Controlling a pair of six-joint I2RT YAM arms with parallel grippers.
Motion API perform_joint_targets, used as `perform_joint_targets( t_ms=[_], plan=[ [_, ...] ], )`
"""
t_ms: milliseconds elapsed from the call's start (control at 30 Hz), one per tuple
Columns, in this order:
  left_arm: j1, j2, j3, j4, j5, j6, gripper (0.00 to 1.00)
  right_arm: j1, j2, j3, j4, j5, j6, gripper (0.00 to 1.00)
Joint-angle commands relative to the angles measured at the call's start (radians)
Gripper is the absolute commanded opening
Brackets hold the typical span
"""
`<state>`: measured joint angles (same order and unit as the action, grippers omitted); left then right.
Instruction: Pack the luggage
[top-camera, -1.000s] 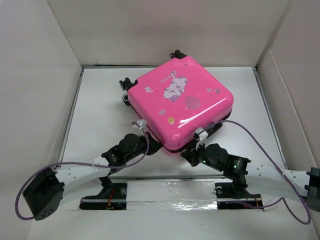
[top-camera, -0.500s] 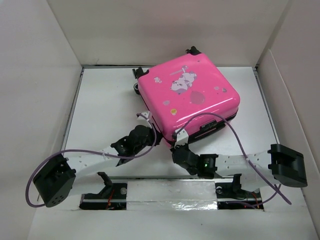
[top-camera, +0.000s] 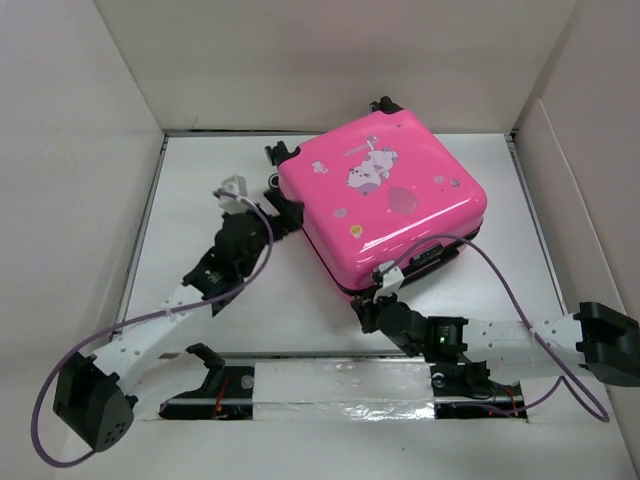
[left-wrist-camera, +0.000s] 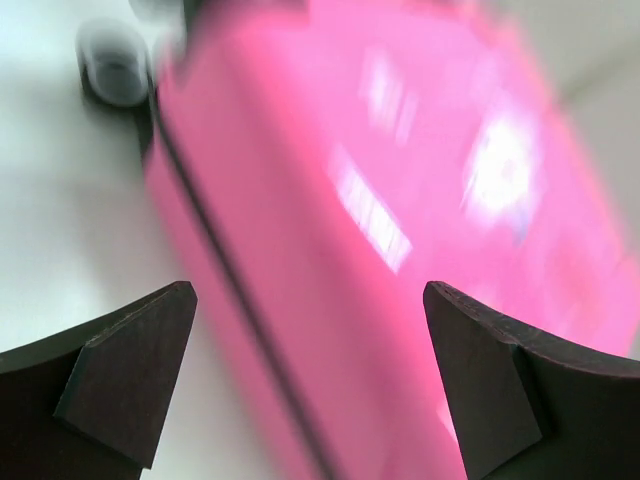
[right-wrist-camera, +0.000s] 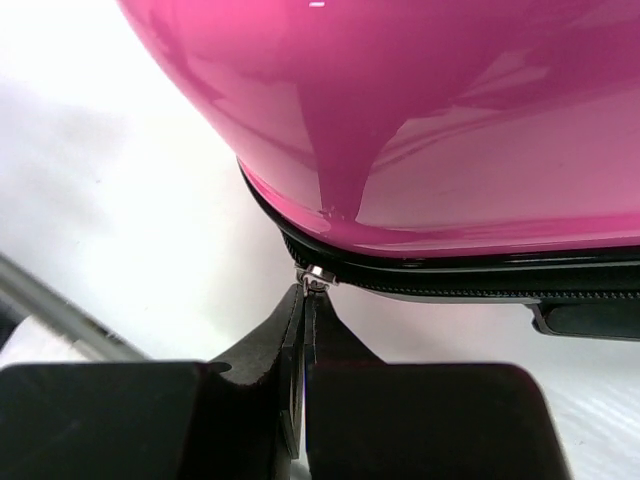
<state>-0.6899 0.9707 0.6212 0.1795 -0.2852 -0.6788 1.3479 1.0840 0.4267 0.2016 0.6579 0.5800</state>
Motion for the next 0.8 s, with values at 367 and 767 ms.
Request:
perform_joint_targets(
  t_ms=[367, 767],
  plan=[
    [0.328, 0.446, 0.515, 0.022, -0.008, -0.061, 0.97, 0.054, -0.148, -0.023, 0.028, -0.162, 0.027, 0.00],
    [0.360, 0.816, 0.852, -0.081, 0.041, -0.005, 0.97, 0.054, -0.156, -0.043, 0.045, -0.196, 0.030, 0.00]
  ],
)
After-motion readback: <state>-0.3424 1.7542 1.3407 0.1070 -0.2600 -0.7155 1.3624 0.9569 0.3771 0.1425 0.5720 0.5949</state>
